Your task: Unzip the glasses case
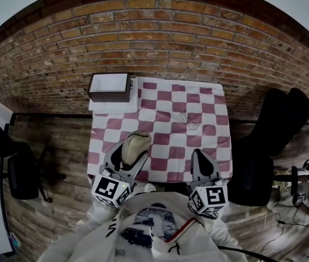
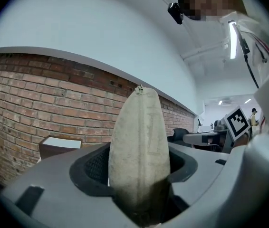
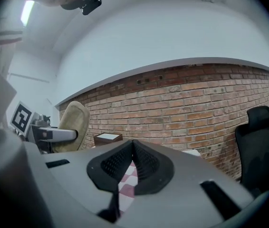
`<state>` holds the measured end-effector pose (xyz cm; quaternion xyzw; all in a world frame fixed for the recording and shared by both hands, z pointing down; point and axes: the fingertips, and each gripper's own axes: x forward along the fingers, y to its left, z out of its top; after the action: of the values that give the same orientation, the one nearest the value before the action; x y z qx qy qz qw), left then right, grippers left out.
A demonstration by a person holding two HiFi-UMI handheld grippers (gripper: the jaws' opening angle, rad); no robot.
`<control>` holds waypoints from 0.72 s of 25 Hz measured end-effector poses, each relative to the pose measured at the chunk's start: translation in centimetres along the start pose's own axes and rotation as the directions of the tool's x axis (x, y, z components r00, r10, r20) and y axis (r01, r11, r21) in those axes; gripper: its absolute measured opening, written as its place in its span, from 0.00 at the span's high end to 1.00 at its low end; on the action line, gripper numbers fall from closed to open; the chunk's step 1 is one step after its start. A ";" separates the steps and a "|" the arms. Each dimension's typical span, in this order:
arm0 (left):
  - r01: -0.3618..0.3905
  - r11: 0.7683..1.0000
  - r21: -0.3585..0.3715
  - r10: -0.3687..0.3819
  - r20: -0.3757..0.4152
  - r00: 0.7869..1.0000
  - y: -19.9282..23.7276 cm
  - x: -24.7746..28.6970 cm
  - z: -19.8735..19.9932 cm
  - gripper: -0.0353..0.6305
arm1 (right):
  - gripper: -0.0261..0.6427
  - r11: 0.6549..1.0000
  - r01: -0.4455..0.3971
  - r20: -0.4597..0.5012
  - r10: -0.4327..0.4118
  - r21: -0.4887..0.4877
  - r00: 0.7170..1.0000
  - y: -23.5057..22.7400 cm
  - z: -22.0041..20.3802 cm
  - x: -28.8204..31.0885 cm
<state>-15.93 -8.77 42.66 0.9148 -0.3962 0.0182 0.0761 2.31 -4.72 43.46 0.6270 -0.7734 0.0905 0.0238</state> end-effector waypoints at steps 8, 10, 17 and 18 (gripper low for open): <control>0.003 1.000 -0.002 -0.003 0.008 1.000 0.4 0.4 0.0 0.51 | 0.94 0.998 -0.033 0.006 0.033 -0.049 0.999 1.2 0.3 1.1; 0.005 1.000 0.000 -0.005 0.007 1.000 0.6 0.5 0.1 0.51 | 0.94 0.999 -0.029 0.004 0.029 -0.047 1.000 1.6 0.7 1.4; 0.016 1.000 0.017 -0.016 -0.008 1.000 0.7 0.9 -0.1 0.51 | 0.94 0.997 -0.038 -0.012 0.037 -0.070 0.999 1.7 0.3 2.2; 0.018 1.000 0.018 -0.018 -0.011 1.000 0.7 1.0 -0.1 0.51 | 0.94 0.997 -0.037 -0.014 0.036 -0.064 0.999 1.8 0.4 2.4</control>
<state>-15.75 -9.92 42.96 0.9189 -0.3873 0.0260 0.0699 0.05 -6.70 43.23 0.6112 -0.7870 0.0700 0.0472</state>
